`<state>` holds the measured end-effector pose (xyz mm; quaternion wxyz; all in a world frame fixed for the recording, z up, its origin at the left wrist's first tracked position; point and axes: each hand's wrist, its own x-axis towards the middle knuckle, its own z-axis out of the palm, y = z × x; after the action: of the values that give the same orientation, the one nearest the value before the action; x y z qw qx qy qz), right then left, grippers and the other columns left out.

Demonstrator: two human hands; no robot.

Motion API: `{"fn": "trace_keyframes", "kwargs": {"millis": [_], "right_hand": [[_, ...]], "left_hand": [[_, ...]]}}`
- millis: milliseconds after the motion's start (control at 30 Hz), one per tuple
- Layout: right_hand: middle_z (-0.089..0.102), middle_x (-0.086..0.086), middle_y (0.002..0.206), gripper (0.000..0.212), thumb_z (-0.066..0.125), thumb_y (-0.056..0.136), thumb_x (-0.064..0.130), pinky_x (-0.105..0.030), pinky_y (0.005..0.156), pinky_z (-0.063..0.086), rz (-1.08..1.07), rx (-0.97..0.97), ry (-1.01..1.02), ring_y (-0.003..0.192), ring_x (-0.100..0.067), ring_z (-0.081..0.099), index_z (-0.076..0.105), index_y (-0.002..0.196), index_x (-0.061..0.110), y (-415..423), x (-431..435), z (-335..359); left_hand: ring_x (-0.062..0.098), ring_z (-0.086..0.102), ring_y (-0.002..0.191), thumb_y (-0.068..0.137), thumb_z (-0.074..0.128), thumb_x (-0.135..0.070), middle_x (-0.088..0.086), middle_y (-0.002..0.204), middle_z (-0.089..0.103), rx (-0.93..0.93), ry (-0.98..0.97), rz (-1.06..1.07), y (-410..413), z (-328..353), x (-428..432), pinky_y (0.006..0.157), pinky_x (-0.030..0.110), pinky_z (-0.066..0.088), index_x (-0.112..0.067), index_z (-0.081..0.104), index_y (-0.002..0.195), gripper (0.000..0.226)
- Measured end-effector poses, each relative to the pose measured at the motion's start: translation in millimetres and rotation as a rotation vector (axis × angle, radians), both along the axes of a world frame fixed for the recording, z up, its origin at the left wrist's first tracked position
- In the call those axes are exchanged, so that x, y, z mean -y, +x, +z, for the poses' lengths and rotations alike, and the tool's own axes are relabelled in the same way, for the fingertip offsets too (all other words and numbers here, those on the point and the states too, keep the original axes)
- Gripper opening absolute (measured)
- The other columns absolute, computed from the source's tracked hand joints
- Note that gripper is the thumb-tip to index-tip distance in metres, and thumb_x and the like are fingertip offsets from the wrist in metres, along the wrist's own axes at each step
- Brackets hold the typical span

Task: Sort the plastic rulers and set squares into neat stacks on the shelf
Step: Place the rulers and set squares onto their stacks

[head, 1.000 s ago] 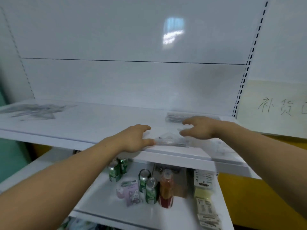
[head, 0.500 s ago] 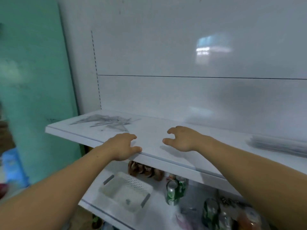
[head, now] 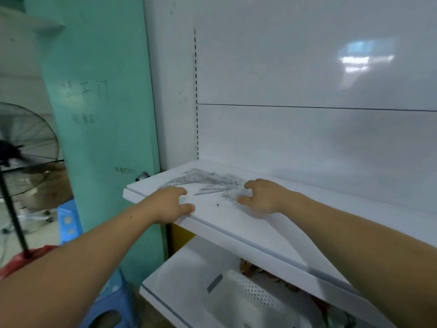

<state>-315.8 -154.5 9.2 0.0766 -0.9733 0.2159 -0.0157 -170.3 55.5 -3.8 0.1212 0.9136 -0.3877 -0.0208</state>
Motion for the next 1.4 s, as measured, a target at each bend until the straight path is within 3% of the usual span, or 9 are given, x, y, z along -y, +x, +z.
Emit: {"fn": "trace_keyframes", "kwargs": {"millis": [300,467,567,667,767,933,1100,1267,1400], "right_hand": [[0.03,-0.008,0.152,0.084,0.039,0.086,0.069,-0.036,0.108,0.031,0.023,-0.018,0.041,0.137,-0.025,0.032,0.028,0.147,0.013,126.1,45.0,-5.5],[0.044,-0.01,0.132,0.077,0.041,0.082,0.073,-0.038,0.096,0.04,0.009,-0.046,-0.032,0.119,-0.027,0.044,0.047,0.131,0.015,165.3,48.4,-13.4],[0.048,-0.009,0.125,0.062,0.049,0.085,0.063,-0.036,0.094,0.043,0.014,0.0,0.018,0.111,-0.026,0.049,0.053,0.127,0.018,170.6,51.3,-11.4],[0.053,-0.004,0.126,0.053,0.057,0.084,0.055,-0.031,0.09,0.043,0.016,0.042,0.071,0.107,-0.021,0.053,0.055,0.127,0.024,167.0,47.8,-9.3],[0.056,0.001,0.123,0.046,0.061,0.082,0.05,-0.029,0.089,0.046,-0.051,0.047,0.122,0.104,-0.018,0.056,0.058,0.122,0.028,159.7,36.3,-5.5],[0.056,-0.001,0.124,0.038,0.059,0.087,0.037,-0.025,0.089,0.041,-0.182,0.073,0.08,0.107,-0.017,0.052,0.06,0.121,0.02,151.2,10.1,-3.7],[0.05,-0.003,0.136,0.053,0.061,0.087,0.027,-0.027,0.1,0.038,-0.303,0.037,0.061,0.122,-0.021,0.048,0.047,0.138,0.015,149.6,-13.0,-2.1],[0.066,-0.01,0.111,0.028,0.049,0.09,0.02,-0.032,0.088,0.047,-0.353,0.152,0.043,0.102,-0.024,0.058,0.068,0.106,0.007,144.7,-21.4,-4.7],[0.064,-0.005,0.115,0.031,0.039,0.098,0.018,-0.029,0.085,0.045,-0.324,0.258,0.084,0.099,-0.022,0.057,0.064,0.115,0.01,130.8,-19.2,0.2]], "left_hand": [[0.023,0.037,0.134,0.088,0.053,-0.051,0.004,0.152,0.032,0.043,-0.036,0.067,101.9,-3.3,53.6,0.108,0.034,0.032,-0.02,0.029,0.146,0.07],[0.023,0.024,0.142,0.089,0.046,-0.057,0.002,0.157,0.02,-0.056,0.012,0.012,134.4,-7.0,78.6,0.116,0.039,0.021,-0.022,0.019,0.15,0.075],[0.024,0.045,0.125,0.09,0.048,-0.054,0.001,0.142,0.046,0.014,0.07,-0.06,145.2,-6.2,84.8,0.104,0.04,0.038,-0.023,0.042,0.138,0.058],[0.019,0.055,0.11,0.087,0.058,-0.044,0.001,0.128,0.057,0.025,-0.042,-0.129,151.5,-6.5,85.9,0.093,0.032,0.045,-0.019,0.053,0.128,0.048],[0.017,0.055,0.108,0.086,0.063,-0.037,0.0,0.126,0.057,-0.027,-0.137,-0.169,154.7,-7.5,82.9,0.089,0.025,0.043,-0.018,0.053,0.127,0.046],[0.02,0.057,0.108,0.088,0.062,-0.029,0.003,0.128,0.058,-0.007,-0.183,-0.242,161.1,-9.3,74.2,0.09,0.027,0.046,-0.017,0.051,0.131,0.046],[0.025,0.055,0.107,0.086,0.062,-0.025,0.008,0.124,0.054,0.071,-0.183,-0.286,159.7,-6.3,65.5,0.088,0.031,0.044,-0.011,0.056,0.124,0.04],[0.025,0.055,0.107,0.087,0.062,-0.02,0.008,0.127,0.051,0.001,-0.233,-0.288,159.0,-5.2,59.6,0.086,0.03,0.045,-0.014,0.05,0.128,0.043],[0.02,0.053,0.094,0.084,0.063,-0.015,0.006,0.118,0.054,-0.103,-0.236,-0.227,161.1,-2.0,62.0,0.077,0.027,0.045,-0.014,0.049,0.123,0.041]]}}
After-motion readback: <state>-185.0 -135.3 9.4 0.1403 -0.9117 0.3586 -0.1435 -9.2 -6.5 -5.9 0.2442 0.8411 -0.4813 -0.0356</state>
